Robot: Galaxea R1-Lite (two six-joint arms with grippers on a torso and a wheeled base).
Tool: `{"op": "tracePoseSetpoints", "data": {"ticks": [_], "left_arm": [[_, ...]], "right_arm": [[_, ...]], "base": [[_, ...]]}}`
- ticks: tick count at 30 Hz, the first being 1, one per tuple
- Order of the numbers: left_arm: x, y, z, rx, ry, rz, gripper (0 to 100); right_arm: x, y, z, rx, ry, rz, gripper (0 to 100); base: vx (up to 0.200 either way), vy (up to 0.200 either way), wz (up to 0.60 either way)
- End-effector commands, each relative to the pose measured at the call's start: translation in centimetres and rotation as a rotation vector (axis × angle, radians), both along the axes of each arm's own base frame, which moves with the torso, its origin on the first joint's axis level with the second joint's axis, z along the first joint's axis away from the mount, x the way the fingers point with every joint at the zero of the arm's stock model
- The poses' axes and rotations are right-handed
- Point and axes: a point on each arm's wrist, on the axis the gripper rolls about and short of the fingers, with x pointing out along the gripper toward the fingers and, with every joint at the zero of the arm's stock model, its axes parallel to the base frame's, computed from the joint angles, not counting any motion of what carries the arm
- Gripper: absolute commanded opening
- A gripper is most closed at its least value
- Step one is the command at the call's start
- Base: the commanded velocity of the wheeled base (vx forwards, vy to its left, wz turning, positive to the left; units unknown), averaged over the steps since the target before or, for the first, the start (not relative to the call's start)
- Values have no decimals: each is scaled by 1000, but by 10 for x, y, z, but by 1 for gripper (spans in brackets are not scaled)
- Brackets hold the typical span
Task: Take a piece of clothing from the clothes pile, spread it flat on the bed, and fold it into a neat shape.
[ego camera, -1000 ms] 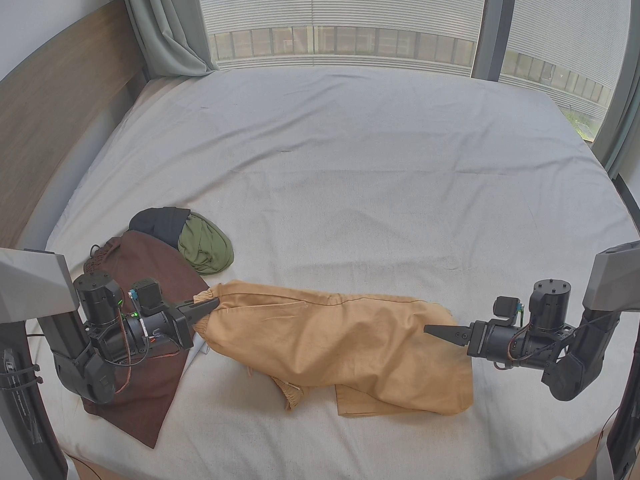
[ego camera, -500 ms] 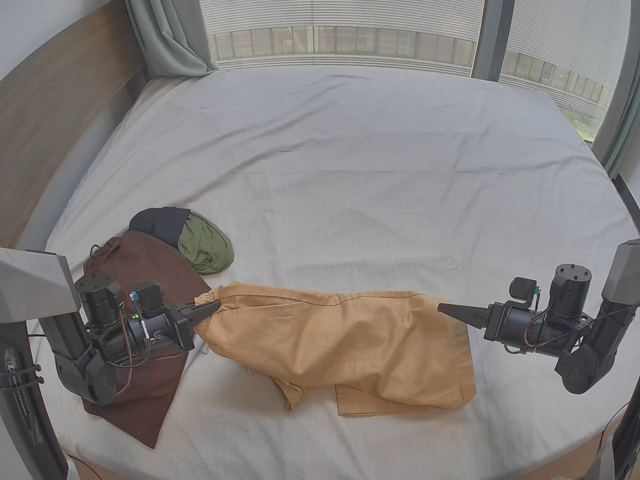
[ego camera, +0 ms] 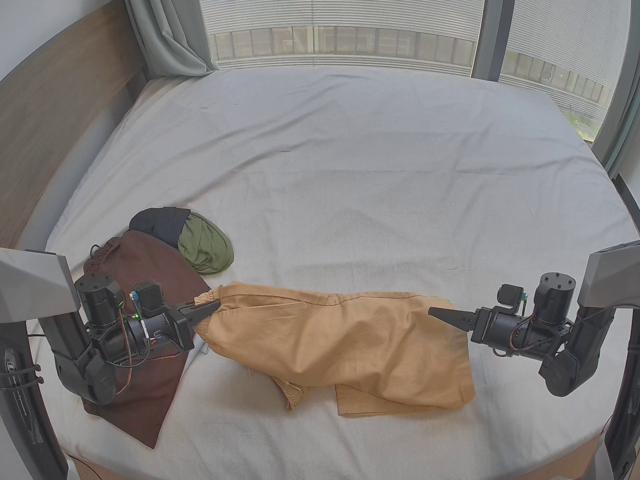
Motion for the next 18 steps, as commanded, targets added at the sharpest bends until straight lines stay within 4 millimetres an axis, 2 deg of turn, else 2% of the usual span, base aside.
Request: {"op": "tracePoseSetpoints", "data": {"ticks": [1,2,6,12,17,18], "left_arm": [[0,0,1,-1,-4,1,0],[0,0,1,-2,-5,1,0],[0,0,0,-1,-2,1,0],[2,1,2,-6,-6,5,0],[3,2,2,-8,-5,9,0],[3,4,3,-10,-10,17,0]], "right_arm": [[3,1,-11,-1,33,0,100],[2,1,-9,4,34,-2,0],[1,0,-5,3,19,-1,0],[-18,1,0,-7,46,16,0],[-33,8,-7,-27,100,58,0],[-43,12,-12,-48,125,88,0]], "base": [[0,0,0],[0,0,0],[0,0,0],[0,0,0],[0,0,0],[0,0,0]]}}
